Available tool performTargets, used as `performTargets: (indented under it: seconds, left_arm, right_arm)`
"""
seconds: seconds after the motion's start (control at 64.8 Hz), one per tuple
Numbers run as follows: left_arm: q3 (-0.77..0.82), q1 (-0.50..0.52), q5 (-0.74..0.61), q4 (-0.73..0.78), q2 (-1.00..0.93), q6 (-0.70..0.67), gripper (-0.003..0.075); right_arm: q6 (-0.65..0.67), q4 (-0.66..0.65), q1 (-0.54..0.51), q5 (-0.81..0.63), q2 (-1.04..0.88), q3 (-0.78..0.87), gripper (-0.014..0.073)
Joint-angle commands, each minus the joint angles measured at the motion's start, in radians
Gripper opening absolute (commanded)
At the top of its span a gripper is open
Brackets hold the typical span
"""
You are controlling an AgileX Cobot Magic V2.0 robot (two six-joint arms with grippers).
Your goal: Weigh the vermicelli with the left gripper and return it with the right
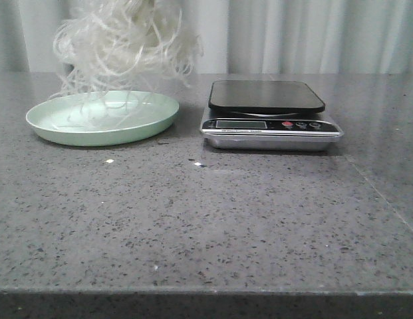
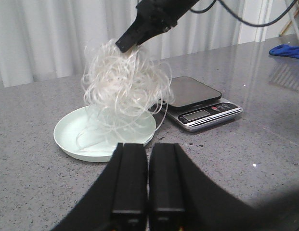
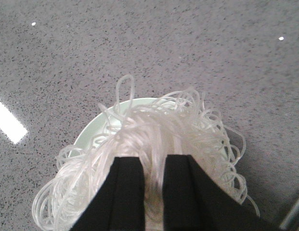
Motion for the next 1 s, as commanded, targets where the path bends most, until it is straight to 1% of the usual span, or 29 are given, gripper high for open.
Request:
performTargets:
  seconds: [0.0,0.093,0.154,0.232,0.247,0.262,0.278,0.293,0.309,0.324,0.34,0.386,0.448,0.571,0.741,0.88,0.988]
  left_arm:
    - [-0.024,0.003,-0.079,-0.016,0.014,-0.001,0.0134]
    - [-0.024,0.003,-0.079,-0.016,0.014,-0.001,0.0134]
    - [-0.024,0.003,-0.079,-0.016,0.014,-0.001,0.0134]
    - [-0.024,0.003,-0.079,-0.016,0.014,-0.001,0.0134]
    - [-0.024,0.003,-0.079,-0.016,0.014,-0.001,0.0134]
    - [-0.024,0.003,-0.079,-0.016,0.014,-0.001,0.0134]
    - [-0.024,0.003,-0.079,-0.016,0.014,-0.001,0.0134]
    - [-0.024,0.003,-0.079,-0.016,0.014,-0.001,0.0134]
    - [-0.024,0.003,-0.079,-0.016,0.014,-0.001,0.0134]
    - [-0.024,0.003,-0.079,-0.016,0.014,-0.001,0.0134]
    - [-0.024,0.003,-0.079,-0.016,0.014,-0.001,0.0134]
    - [-0.024,0.003,-0.079,-0.016,0.014,-0.001,0.0134]
    - [-0.024,0.003,-0.079,-0.016,0.014,-0.001,0.0134]
    - [-0.024,0.003,-0.079,-0.016,0.014,-0.001,0.0134]
    - [-0.024,0.003,-0.079,-0.016,0.014,-0.001,0.0134]
    - [-0.024,0.003,-0.079,-0.016,0.014,-0.001,0.0134]
    - [-0.024,0.003,-0.079,-0.016,0.014,-0.001,0.0134]
  right_arm:
    - [0.000,0.027,0.011,-0.135,-0.014,-0.039,0.0149]
    - [0.000,0.027,0.016,-0.138,0.033,-0.039,0.0151]
    - [0.000,0.027,0.016,-0.129,0.055,-0.039,0.0177]
    - [0.000,0.028,0.016,-0.100,0.082,-0.039,0.0272]
    - [0.000,0.029,0.016,-0.095,0.086,-0.039,0.0308]
    - [0.000,0.029,0.016,-0.090,0.088,-0.039,0.0321]
    - [0.000,0.029,0.016,-0.084,0.093,-0.039,0.0373]
    - [0.000,0.029,0.016,-0.082,0.093,-0.039,0.0386]
    - [0.000,0.029,0.016,-0.076,0.094,-0.039,0.0423]
    - [0.000,0.029,0.016,-0.076,0.094,-0.039,0.0435]
    - [0.000,0.029,0.016,-0.072,0.094,-0.039,0.0469]
    - [0.000,0.029,0.016,-0.072,0.091,-0.039,0.0525]
    - [0.000,0.026,0.016,-0.063,0.081,-0.053,0.0576]
    - [0.000,0.012,0.006,-0.014,0.052,-0.099,0.0588]
    - [0.000,-0.063,-0.030,0.071,-0.033,-0.127,0.0588]
    - [0.000,-0.071,-0.095,0.186,-0.120,-0.127,0.0588]
    - [0.000,-0.071,-0.153,0.226,-0.182,-0.116,0.0588]
